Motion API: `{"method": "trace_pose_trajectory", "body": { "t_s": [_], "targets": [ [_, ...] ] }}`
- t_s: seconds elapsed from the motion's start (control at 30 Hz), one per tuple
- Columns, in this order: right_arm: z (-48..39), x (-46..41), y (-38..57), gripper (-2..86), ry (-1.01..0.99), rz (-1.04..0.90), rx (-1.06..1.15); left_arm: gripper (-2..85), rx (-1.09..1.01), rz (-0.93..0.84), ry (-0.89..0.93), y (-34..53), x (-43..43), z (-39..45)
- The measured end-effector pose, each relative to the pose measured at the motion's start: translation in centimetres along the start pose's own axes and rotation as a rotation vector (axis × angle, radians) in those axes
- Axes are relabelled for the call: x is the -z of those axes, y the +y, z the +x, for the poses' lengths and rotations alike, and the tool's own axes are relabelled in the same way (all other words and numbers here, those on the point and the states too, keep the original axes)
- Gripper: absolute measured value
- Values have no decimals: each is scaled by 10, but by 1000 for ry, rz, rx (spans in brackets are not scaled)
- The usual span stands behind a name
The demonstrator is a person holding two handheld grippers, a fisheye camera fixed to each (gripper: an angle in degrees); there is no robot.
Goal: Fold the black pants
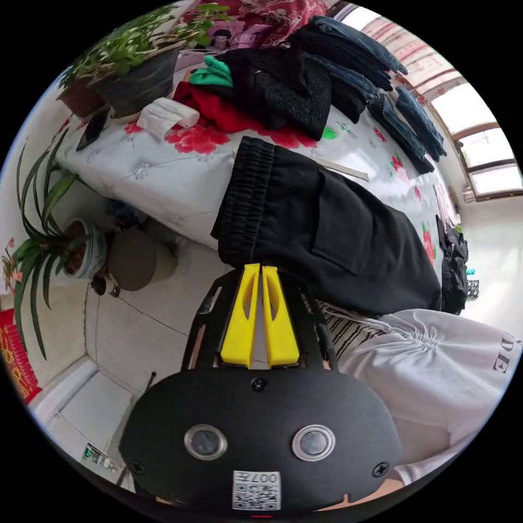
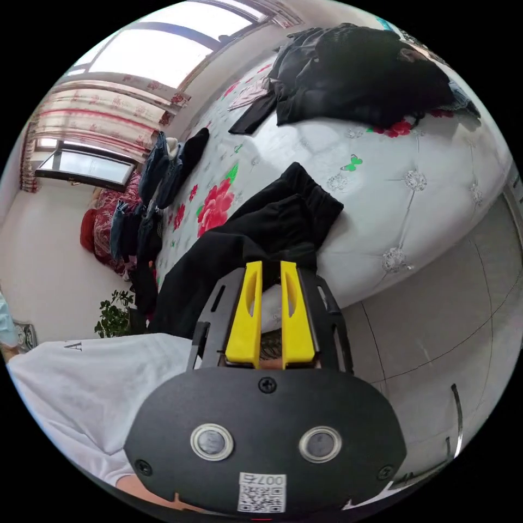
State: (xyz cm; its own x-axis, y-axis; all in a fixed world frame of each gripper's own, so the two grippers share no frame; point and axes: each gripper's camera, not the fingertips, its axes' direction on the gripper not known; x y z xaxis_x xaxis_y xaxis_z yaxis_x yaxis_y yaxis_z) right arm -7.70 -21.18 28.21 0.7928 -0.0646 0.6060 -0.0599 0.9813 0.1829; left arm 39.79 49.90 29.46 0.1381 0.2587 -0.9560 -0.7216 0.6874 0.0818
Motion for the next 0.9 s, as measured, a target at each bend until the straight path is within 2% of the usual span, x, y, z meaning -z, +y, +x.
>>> {"method": "trace_pose_trajectory", "body": {
  "t_s": [0.13, 0.3, 0.5, 0.63, 0.7, 0.73, 0.83, 0.9],
  "targets": [
    [6, 18, -32, 69, -41, 17, -67, -9, -93, -54, -79, -20, 1, 14],
    [37, 17, -64, 89, -218, 26, -357, -9, -50, -55, -49, -19, -7, 6],
    [33, 58, -87, 109, -121, 113, -415, -9, -39, -43, -31, -19, -1, -2],
    [43, 46, -101, 111, -105, -14, -441, -9, -49, -39, -55, -19, 2, -1],
    [55, 12, -111, 96, -152, -134, -478, -9, -33, -36, -52, -20, 1, -4],
    [57, 8, -114, 90, -169, -135, -486, -9, -20, -35, -48, -20, 1, -6],
    [41, 27, -133, 63, -222, 70, -433, -9, -4, -35, -43, -21, 5, -11],
    [-1, 69, -157, 50, -255, 229, -208, -9, -5, -30, -53, -20, 10, -14]
  ]
}}
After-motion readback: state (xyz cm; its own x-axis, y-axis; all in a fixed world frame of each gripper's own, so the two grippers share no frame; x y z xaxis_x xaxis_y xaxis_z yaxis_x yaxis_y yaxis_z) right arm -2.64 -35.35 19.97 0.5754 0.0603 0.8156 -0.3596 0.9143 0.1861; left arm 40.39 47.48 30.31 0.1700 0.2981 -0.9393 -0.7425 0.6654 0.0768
